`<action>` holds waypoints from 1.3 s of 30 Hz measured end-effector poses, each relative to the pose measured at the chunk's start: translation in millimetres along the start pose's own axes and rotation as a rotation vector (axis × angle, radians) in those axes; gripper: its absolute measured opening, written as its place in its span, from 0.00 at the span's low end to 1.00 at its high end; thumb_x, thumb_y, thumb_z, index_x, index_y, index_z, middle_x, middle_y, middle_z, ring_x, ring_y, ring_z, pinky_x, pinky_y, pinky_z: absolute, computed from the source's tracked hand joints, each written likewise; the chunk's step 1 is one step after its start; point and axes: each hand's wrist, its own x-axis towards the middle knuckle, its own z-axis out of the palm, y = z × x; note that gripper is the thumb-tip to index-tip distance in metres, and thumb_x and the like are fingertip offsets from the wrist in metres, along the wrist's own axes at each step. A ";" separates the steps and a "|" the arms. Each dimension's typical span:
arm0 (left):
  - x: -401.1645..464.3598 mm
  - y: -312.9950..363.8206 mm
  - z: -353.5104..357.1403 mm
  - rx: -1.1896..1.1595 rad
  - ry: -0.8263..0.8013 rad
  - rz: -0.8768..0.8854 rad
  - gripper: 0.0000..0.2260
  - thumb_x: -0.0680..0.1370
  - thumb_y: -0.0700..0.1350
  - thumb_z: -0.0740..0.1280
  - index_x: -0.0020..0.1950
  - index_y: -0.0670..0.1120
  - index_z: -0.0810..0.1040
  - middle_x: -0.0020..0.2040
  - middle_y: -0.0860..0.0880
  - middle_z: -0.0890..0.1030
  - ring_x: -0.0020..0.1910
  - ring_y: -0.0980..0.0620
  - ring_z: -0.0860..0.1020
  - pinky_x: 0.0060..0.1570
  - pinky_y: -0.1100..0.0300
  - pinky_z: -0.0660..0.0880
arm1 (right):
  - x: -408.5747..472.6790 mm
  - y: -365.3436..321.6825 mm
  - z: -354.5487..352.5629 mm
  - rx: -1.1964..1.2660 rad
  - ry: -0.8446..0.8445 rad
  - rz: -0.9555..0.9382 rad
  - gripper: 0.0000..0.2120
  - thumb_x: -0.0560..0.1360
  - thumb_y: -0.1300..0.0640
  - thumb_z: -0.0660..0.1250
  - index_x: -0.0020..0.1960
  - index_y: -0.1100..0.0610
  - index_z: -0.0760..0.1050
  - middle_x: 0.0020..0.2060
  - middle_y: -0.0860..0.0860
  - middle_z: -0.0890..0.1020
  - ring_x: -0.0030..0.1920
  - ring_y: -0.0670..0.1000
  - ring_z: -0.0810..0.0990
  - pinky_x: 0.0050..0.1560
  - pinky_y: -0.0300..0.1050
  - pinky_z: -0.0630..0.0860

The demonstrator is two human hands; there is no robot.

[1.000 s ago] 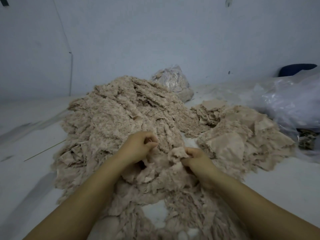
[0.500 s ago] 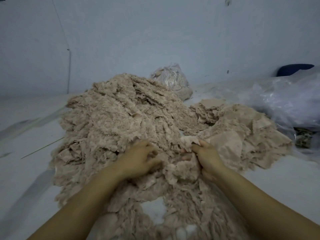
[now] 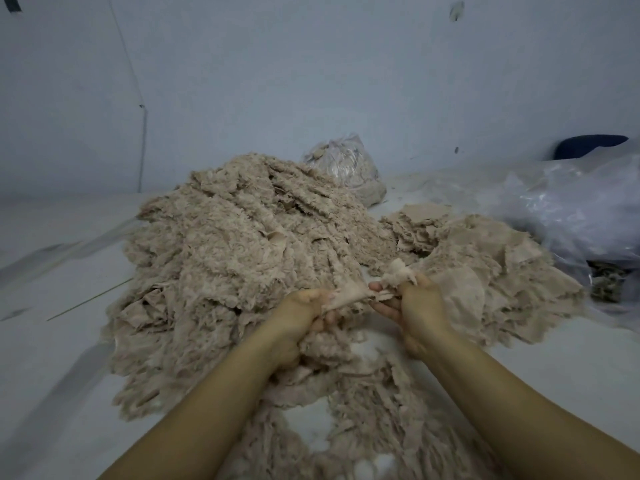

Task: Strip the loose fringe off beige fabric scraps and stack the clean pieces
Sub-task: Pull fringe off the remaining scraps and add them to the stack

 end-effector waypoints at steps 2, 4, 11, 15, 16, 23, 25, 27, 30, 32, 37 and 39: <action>-2.7 5.2 -9.8 -0.126 -0.068 -0.088 0.13 0.77 0.52 0.65 0.47 0.42 0.78 0.30 0.46 0.78 0.20 0.56 0.72 0.18 0.69 0.68 | -0.4 -1.3 0.4 -0.020 -0.031 0.015 0.11 0.82 0.66 0.51 0.55 0.58 0.71 0.38 0.57 0.83 0.28 0.47 0.81 0.27 0.39 0.79; -1.9 4.5 -24.1 0.117 -0.118 -0.058 0.17 0.68 0.56 0.70 0.50 0.46 0.79 0.45 0.45 0.82 0.35 0.51 0.80 0.32 0.63 0.76 | 2.3 -3.8 -4.8 -0.069 -0.030 -0.014 0.10 0.82 0.65 0.53 0.56 0.60 0.72 0.36 0.57 0.82 0.24 0.45 0.78 0.24 0.38 0.76; -6.7 4.3 -54.5 0.342 -0.321 0.029 0.13 0.77 0.42 0.66 0.61 0.43 0.75 0.53 0.46 0.82 0.51 0.53 0.81 0.46 0.65 0.77 | 0.0 -2.1 -26.8 -0.621 -0.253 -0.193 0.17 0.79 0.68 0.54 0.46 0.52 0.78 0.25 0.48 0.75 0.22 0.46 0.67 0.21 0.37 0.62; -5.1 -5.7 -69.1 1.202 -0.438 0.250 0.20 0.74 0.41 0.71 0.66 0.52 0.74 0.66 0.61 0.69 0.66 0.65 0.67 0.62 0.76 0.60 | -24.7 22.5 -23.7 -1.076 -0.841 -0.260 0.13 0.77 0.69 0.61 0.48 0.58 0.83 0.43 0.44 0.81 0.39 0.39 0.78 0.42 0.33 0.75; -4.6 -9.8 -73.7 1.373 -0.450 0.308 0.21 0.75 0.43 0.70 0.67 0.51 0.73 0.70 0.59 0.65 0.71 0.62 0.61 0.66 0.73 0.55 | -26.7 25.0 -25.9 -1.145 -0.946 -0.255 0.13 0.76 0.68 0.61 0.46 0.59 0.84 0.44 0.43 0.81 0.43 0.41 0.79 0.48 0.35 0.76; 2.8 -0.6 -87.5 0.991 0.032 0.509 0.15 0.80 0.46 0.63 0.39 0.36 0.74 0.31 0.47 0.72 0.29 0.58 0.69 0.31 0.64 0.64 | -25.7 -3.3 -13.0 -1.263 -0.991 -0.113 0.24 0.71 0.35 0.66 0.29 0.53 0.80 0.22 0.48 0.74 0.23 0.47 0.68 0.32 0.38 0.68; 6.5 4.1 -84.8 0.981 0.058 0.459 0.16 0.80 0.46 0.63 0.37 0.38 0.71 0.30 0.47 0.69 0.29 0.55 0.67 0.29 0.63 0.61 | -32.0 10.6 6.5 -1.220 -0.871 -0.378 0.24 0.71 0.36 0.66 0.31 0.56 0.79 0.28 0.53 0.78 0.28 0.51 0.73 0.34 0.41 0.69; 10.8 5.6 -81.9 1.018 0.073 0.460 0.15 0.80 0.46 0.62 0.35 0.42 0.68 0.30 0.50 0.67 0.30 0.54 0.66 0.31 0.62 0.61 | -41.4 34.1 26.7 -1.151 -0.876 -0.577 0.14 0.72 0.43 0.71 0.45 0.54 0.81 0.39 0.50 0.82 0.38 0.46 0.76 0.42 0.42 0.72; 6.7 6.5 -78.5 1.011 0.028 0.476 0.04 0.80 0.45 0.63 0.50 0.46 0.76 0.42 0.55 0.75 0.41 0.59 0.73 0.41 0.70 0.68 | -51.4 70.4 49.6 -1.354 -1.002 -0.661 0.20 0.74 0.46 0.69 0.63 0.52 0.75 0.57 0.51 0.78 0.54 0.47 0.75 0.53 0.43 0.72; -0.8 2.1 -81.0 1.095 -0.040 0.554 0.12 0.79 0.40 0.65 0.62 0.44 0.75 0.59 0.54 0.72 0.58 0.59 0.71 0.56 0.75 0.66 | -48.2 80.4 52.9 -1.398 -0.902 -0.687 0.14 0.77 0.50 0.65 0.59 0.55 0.78 0.56 0.54 0.78 0.56 0.54 0.75 0.55 0.47 0.72; -19.9 2.7 -99.1 1.026 -0.201 0.509 0.15 0.73 0.53 0.71 0.57 0.49 0.81 0.61 0.58 0.74 0.62 0.64 0.71 0.61 0.68 0.66 | -23.8 62.7 34.4 -0.816 -0.469 -0.519 0.11 0.78 0.61 0.64 0.37 0.52 0.72 0.36 0.47 0.75 0.39 0.48 0.73 0.44 0.44 0.68; -21.6 1.2 -104.7 1.175 -0.301 0.339 0.30 0.68 0.63 0.72 0.64 0.48 0.77 0.67 0.57 0.70 0.66 0.62 0.67 0.66 0.65 0.63 | -16.6 56.9 29.0 -0.678 -0.373 -0.344 0.12 0.80 0.60 0.59 0.38 0.53 0.68 0.30 0.48 0.74 0.32 0.48 0.72 0.37 0.43 0.69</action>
